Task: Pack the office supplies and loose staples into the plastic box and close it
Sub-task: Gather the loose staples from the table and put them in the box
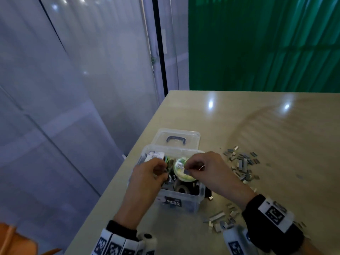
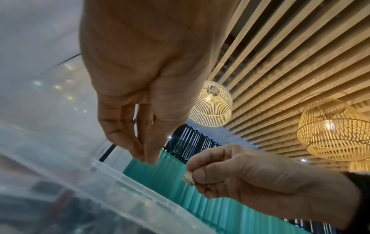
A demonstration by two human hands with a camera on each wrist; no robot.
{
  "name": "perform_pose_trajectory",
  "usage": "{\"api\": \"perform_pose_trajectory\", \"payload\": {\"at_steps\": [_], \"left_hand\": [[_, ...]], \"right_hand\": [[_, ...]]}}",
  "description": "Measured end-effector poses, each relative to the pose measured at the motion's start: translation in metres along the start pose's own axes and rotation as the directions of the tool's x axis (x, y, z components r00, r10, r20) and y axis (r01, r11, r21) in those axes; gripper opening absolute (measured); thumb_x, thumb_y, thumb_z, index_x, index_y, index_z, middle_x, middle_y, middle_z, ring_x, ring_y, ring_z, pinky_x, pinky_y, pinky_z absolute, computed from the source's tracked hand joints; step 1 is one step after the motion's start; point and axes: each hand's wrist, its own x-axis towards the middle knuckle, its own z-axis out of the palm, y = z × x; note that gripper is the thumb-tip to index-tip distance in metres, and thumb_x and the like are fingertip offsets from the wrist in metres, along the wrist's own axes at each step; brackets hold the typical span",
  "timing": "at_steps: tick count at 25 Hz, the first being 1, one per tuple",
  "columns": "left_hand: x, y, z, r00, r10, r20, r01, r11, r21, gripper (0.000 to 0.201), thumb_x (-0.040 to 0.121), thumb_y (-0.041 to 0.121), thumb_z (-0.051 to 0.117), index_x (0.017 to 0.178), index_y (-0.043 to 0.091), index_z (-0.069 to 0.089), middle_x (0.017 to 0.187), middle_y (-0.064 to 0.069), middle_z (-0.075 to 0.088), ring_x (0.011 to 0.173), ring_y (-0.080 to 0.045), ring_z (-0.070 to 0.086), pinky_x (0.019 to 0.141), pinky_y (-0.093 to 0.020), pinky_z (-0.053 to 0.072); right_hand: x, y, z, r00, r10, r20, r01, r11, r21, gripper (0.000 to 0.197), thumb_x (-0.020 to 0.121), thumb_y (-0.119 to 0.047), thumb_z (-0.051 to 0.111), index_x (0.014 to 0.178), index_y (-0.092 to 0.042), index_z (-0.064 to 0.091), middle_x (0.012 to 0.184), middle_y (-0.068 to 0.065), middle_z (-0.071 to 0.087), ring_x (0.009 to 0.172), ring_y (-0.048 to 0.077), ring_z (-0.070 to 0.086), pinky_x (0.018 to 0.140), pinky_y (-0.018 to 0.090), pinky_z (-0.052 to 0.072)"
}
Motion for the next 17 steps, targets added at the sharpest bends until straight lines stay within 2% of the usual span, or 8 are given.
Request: {"api": "perform_pose_trajectory", "payload": {"at_steps": [2,3,5,7,11,13,15,17], "left_hand": [[0.002,-0.016,-0.006,1.000,0.004,0.020,-0.005,0.999,0.040,0.017,0.078,0.001,0.077,0.089,0.014,0.075,0.085,0.003,0.075,0.081,-0.005,0.068,0.073,-0.009,0.051],[0.003,-0.022,-0.006,0.999,0.008,0.033,-0.009,0.998,0.054,0.017,0.078,0.002,0.076,0.090,0.014,0.075,0.086,0.002,0.075,0.081,-0.006,0.068,0.074,-0.012,0.052],[0.007,-0.029,-0.001,0.998,0.026,0.058,-0.031,0.997,0.076,0.017,0.079,0.005,0.075,0.091,0.017,0.075,0.086,0.002,0.075,0.081,-0.011,0.069,0.077,-0.027,0.057],[0.009,-0.035,0.002,0.996,0.037,0.082,-0.044,0.996,0.078,0.018,0.081,0.007,0.073,0.093,0.020,0.074,0.088,0.004,0.074,0.081,-0.010,0.068,0.077,-0.033,0.058],[0.012,-0.044,-0.001,0.996,0.028,0.080,-0.030,0.999,0.026,0.019,0.084,0.006,0.072,0.098,0.019,0.074,0.091,0.005,0.074,0.083,-0.004,0.068,0.079,-0.021,0.057],[0.015,-0.044,-0.005,0.997,0.037,0.064,-0.037,0.999,-0.001,0.015,0.086,0.010,0.072,0.099,0.018,0.074,0.090,0.005,0.074,0.079,-0.001,0.068,0.075,-0.010,0.053],[0.019,-0.038,-0.006,0.997,0.059,0.049,-0.058,0.998,-0.024,0.009,0.089,0.016,0.071,0.097,0.019,0.074,0.086,0.008,0.072,0.077,0.003,0.066,0.072,-0.006,0.051],[0.023,-0.031,-0.003,0.994,0.102,0.032,-0.101,0.994,-0.044,0.004,0.090,0.018,0.070,0.092,0.020,0.074,0.081,0.013,0.070,0.076,0.005,0.065,0.070,-0.006,0.050]], "right_hand": [[0.014,-0.010,0.023,0.999,-0.028,0.030,0.028,0.999,-0.016,0.012,0.080,-0.008,0.077,0.083,-0.019,0.078,0.079,-0.012,0.072,0.076,0.000,0.066,0.070,0.009,0.048],[0.020,-0.013,0.033,0.999,-0.027,0.041,0.027,0.999,-0.021,0.014,0.079,-0.006,0.075,0.084,-0.019,0.079,0.081,-0.009,0.073,0.077,0.002,0.067,0.071,0.012,0.049],[0.026,-0.015,0.045,0.998,-0.010,0.062,0.013,0.998,-0.061,0.018,0.081,-0.004,0.071,0.087,-0.018,0.079,0.084,-0.006,0.075,0.077,0.004,0.066,0.070,0.015,0.050],[0.029,-0.016,0.054,0.997,0.010,0.077,-0.001,0.995,-0.103,0.020,0.083,-0.003,0.070,0.091,-0.019,0.080,0.085,-0.005,0.075,0.077,0.003,0.066,0.069,0.016,0.051],[0.031,-0.017,0.058,0.997,0.019,0.077,-0.010,0.993,-0.116,0.026,0.084,0.000,0.068,0.094,-0.021,0.080,0.085,-0.006,0.076,0.079,0.002,0.068,0.073,0.017,0.054],[0.030,-0.017,0.054,0.997,0.031,0.068,-0.023,0.993,-0.115,0.029,0.083,0.001,0.066,0.097,-0.020,0.080,0.087,-0.007,0.076,0.080,0.001,0.068,0.075,0.016,0.054],[0.028,-0.018,0.048,0.998,0.043,0.046,-0.038,0.993,-0.113,0.029,0.081,0.001,0.066,0.095,-0.021,0.080,0.087,-0.011,0.074,0.081,-0.003,0.066,0.075,0.011,0.052],[0.025,-0.019,0.040,0.999,0.050,0.020,-0.048,0.993,-0.111,0.025,0.082,-0.002,0.069,0.092,-0.022,0.080,0.083,-0.017,0.071,0.082,-0.009,0.064,0.073,0.005,0.047]]}}
